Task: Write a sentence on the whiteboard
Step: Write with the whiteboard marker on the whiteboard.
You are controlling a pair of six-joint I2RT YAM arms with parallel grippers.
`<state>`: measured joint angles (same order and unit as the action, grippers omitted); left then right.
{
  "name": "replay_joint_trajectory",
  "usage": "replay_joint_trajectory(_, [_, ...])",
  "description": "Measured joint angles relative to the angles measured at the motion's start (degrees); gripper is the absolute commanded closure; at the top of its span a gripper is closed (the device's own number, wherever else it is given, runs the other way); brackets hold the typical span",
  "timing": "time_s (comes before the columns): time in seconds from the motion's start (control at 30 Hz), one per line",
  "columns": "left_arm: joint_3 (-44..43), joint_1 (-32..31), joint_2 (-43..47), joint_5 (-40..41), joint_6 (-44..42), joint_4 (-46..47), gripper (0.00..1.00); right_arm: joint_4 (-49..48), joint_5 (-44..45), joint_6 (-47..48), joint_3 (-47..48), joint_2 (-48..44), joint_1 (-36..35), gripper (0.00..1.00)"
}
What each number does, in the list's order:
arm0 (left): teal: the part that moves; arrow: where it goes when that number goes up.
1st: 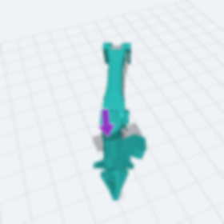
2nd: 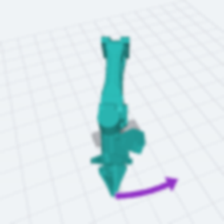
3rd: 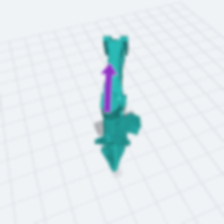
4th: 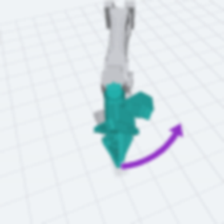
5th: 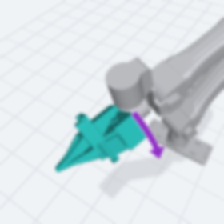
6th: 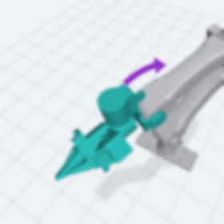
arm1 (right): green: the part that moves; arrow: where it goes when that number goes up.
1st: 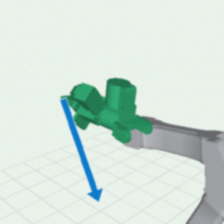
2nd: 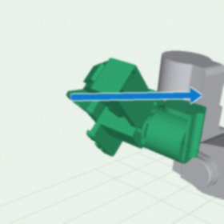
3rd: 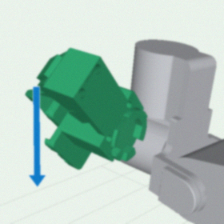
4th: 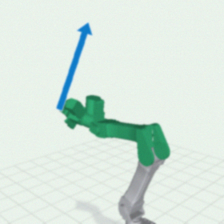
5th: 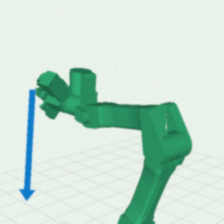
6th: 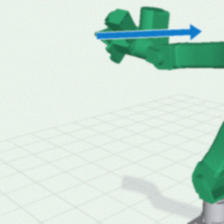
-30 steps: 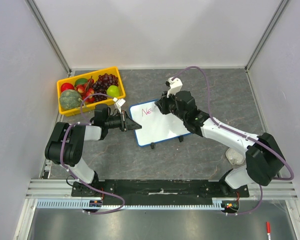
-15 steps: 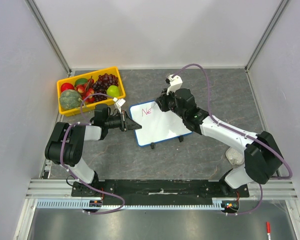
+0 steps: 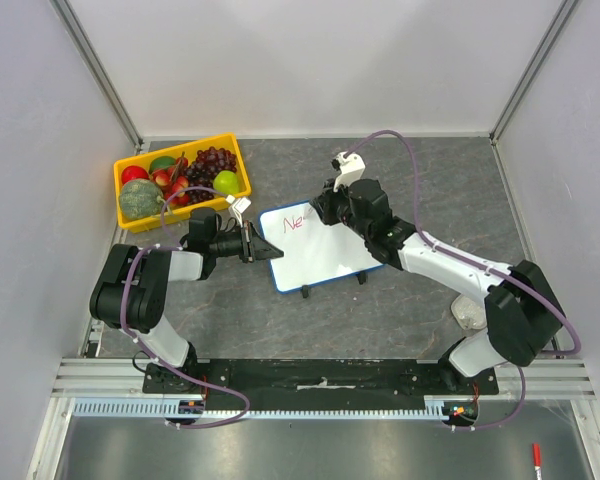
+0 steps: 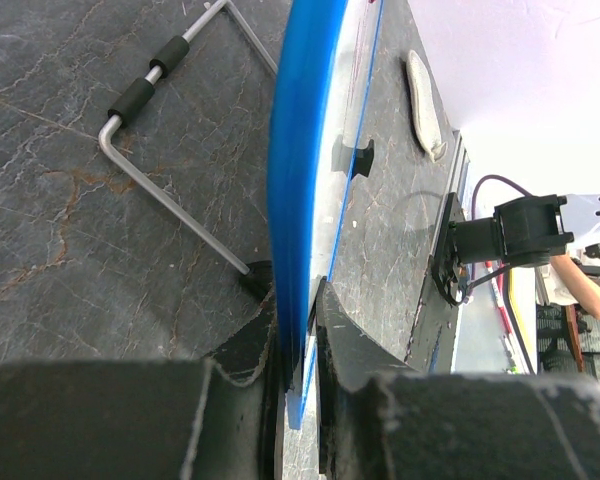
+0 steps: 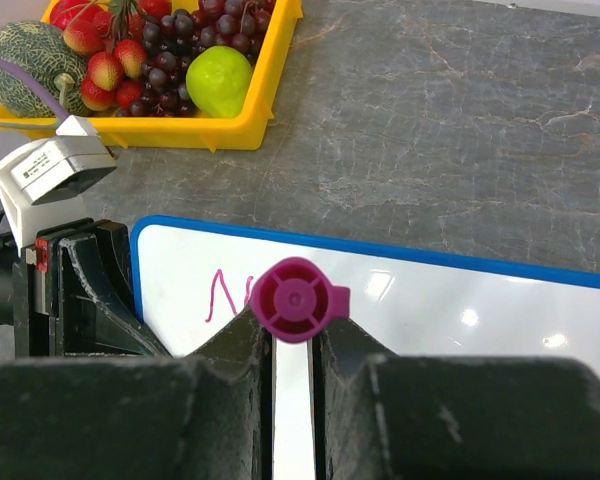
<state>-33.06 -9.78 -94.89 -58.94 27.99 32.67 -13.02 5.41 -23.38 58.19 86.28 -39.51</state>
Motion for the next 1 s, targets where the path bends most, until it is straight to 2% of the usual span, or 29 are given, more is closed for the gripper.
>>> replay_joint_trajectory(0.43, [0.0, 0.0, 0.0, 0.04, 0.0, -0.02, 0.98, -0.28, -0.61, -0.28, -2.84, -1.6, 0.0, 1.0])
replay_joint_trajectory(1.0, [0.0, 0.0, 0.0, 0.0, -0.02, 0.02, 0.98, 0.7, 0.79, -0.59, -0.48, -0.98, 0.87, 1.0])
